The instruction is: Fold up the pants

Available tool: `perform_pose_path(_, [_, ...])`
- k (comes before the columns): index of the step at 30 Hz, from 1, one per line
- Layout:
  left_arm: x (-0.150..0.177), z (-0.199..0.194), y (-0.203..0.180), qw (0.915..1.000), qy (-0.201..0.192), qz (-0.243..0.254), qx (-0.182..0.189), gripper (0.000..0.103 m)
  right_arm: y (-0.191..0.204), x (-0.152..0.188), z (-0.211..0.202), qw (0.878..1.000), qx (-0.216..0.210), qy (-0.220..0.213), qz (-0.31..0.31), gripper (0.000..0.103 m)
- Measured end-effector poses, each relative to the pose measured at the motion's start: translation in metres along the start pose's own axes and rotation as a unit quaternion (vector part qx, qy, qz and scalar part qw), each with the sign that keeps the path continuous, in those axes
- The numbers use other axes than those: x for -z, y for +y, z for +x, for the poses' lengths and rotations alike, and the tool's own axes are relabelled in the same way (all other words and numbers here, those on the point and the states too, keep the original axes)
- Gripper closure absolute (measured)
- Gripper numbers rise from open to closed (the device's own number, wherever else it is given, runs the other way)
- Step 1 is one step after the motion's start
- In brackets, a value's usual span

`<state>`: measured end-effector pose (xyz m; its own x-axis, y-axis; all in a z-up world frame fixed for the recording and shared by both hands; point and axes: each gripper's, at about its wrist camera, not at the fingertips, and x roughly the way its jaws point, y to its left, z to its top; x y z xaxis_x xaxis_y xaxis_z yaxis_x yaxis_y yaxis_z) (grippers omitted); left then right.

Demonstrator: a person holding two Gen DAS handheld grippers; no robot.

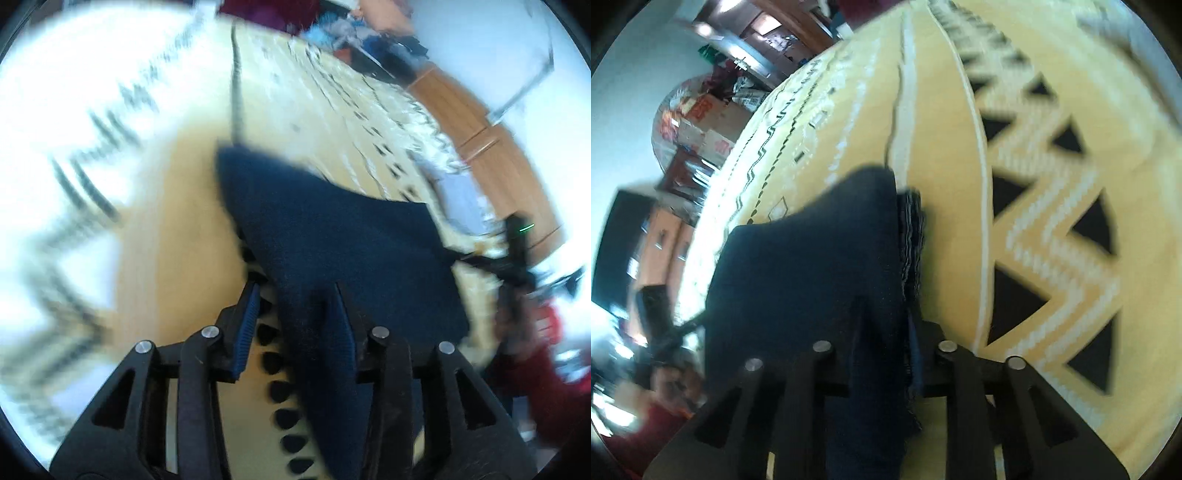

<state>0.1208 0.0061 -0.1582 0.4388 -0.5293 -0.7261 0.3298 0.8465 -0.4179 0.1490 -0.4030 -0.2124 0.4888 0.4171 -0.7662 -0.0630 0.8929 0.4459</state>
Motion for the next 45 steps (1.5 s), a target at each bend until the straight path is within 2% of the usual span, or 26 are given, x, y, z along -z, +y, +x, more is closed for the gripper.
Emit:
perform_pose_path(2, [0.001,-0.028,-0.028,0.9970,-0.036,0.061,-0.031,0.062,0.029,0.002,-0.041,0.995,0.047,-0.058,-0.069,0.072])
perform_pose_path(4, [0.009,-0.036,-0.056,0.9933,-0.041,0.106,-0.018,0.062,0.058,0.017,-0.065,0.987,0.052,-0.087,-0.123,0.069])
perform_pose_path(7, [0.030,-0.009,-0.097,0.9868,0.004,0.154,0.048,0.061,0.099,0.051,-0.045,0.986,-0.009,-0.040,-0.165,0.069])
perform_pose_path(9, [0.043,0.018,-0.110,0.9845,0.033,0.163,0.057,0.063,0.125,0.079,-0.007,0.981,-0.039,0.009,-0.191,0.069])
perform_pose_path(10, [0.048,0.032,-0.109,0.9853,0.050,0.150,0.066,0.063,0.130,0.090,0.008,0.979,-0.044,0.024,-0.196,0.069])
perform_pose_path(11, [0.052,0.042,-0.104,0.9863,0.058,0.144,0.055,0.063,0.132,0.097,0.020,0.978,-0.039,0.035,-0.200,0.070])
perform_pose_path(12, [0.054,0.046,-0.099,0.9870,0.060,0.142,0.046,0.071,0.128,0.102,0.028,0.978,-0.027,0.033,-0.205,0.080])
perform_pose_path(13, [0.055,0.046,-0.089,0.9883,0.059,0.131,0.051,0.080,0.121,0.101,0.027,0.979,-0.036,0.031,-0.197,0.083])
perform_pose_path(14, [0.054,0.042,-0.079,0.9895,0.057,0.119,0.058,0.083,0.112,0.098,0.025,0.982,-0.049,0.032,-0.178,0.087])
perform_pose_path(16, [0.049,0.031,-0.059,0.9915,0.054,0.102,0.060,0.094,0.095,0.092,0.014,0.984,-0.034,0.028,-0.172,0.088])
perform_pose_path(18, [0.048,0.019,-0.044,0.9929,0.050,0.095,0.052,0.095,0.080,0.088,0.007,0.985,-0.033,0.039,-0.167,0.089])
perform_pose_path(21, [0.040,0.005,-0.025,0.9970,0.044,0.062,0.017,0.094,0.069,0.082,-0.004,0.981,-0.008,0.057,-0.185,0.087])
perform_pose_path(22, [0.034,-0.001,-0.021,0.9984,0.032,0.044,0.011,0.089,0.069,0.078,-0.013,0.981,-0.002,0.054,-0.187,0.084])
perform_pose_path(23, [0.026,-0.010,-0.019,0.9991,0.016,0.038,-0.002,0.081,0.073,0.069,-0.024,0.981,0.000,0.040,-0.191,0.075])
perform_pose_path(25, [0.005,-0.019,-0.025,0.9988,-0.019,0.044,-0.007,0.054,0.080,0.037,-0.036,0.982,-0.005,0.000,-0.187,0.062])
perform_pose_path(26, [-0.006,-0.014,-0.031,0.9985,-0.025,0.048,-0.006,0.051,0.082,0.021,-0.035,0.983,0.005,-0.016,-0.185,0.057])
perform_pose_path(28, [-0.031,0.009,-0.052,0.9973,-0.022,0.070,-0.008,0.049,0.088,-0.014,-0.018,0.981,0.025,-0.023,-0.190,0.057])
perform_pose_path(32, [-0.059,0.068,-0.075,0.9965,0.010,0.082,0.013,0.049,0.088,-0.052,0.036,0.985,0.024,0.014,-0.170,0.057])
perform_pose_path(35, [-0.056,0.109,-0.059,0.9956,0.058,0.073,-0.011,0.051,0.078,-0.052,0.063,0.984,0.033,0.045,-0.170,0.059])
perform_pose_path(36, [-0.052,0.113,-0.051,0.9961,0.060,0.065,-0.005,0.059,0.073,-0.051,0.064,0.984,0.029,0.044,-0.169,0.061])
perform_pose_path(37, [-0.052,0.113,-0.041,0.9969,0.059,0.052,0.006,0.070,0.065,-0.048,0.063,0.986,0.022,0.041,-0.159,0.063])
perform_pose_path(39, [-0.053,0.103,-0.023,0.9983,0.049,0.030,0.009,0.079,0.058,-0.048,0.060,0.988,0.023,0.037,-0.147,0.068])
perform_pose_path(41, [-0.054,0.091,-0.009,0.9992,0.037,0.016,0.004,0.079,0.043,-0.048,0.053,0.990,0.028,0.036,-0.131,0.076])
perform_pose_path(43, [-0.053,0.076,0.009,0.9997,0.024,-0.003,-0.001,0.079,0.028,-0.049,0.041,0.992,0.035,0.033,-0.118,0.077])
perform_pose_path(44, [-0.050,0.068,0.014,0.9996,0.019,-0.004,-0.020,0.079,0.022,-0.047,0.032,0.992,0.042,0.027,-0.113,0.072])
perform_pose_path(45, [-0.047,0.062,0.015,0.9994,0.017,-0.004,-0.031,0.076,0.020,-0.046,0.027,0.992,0.055,0.024,-0.107,0.062])
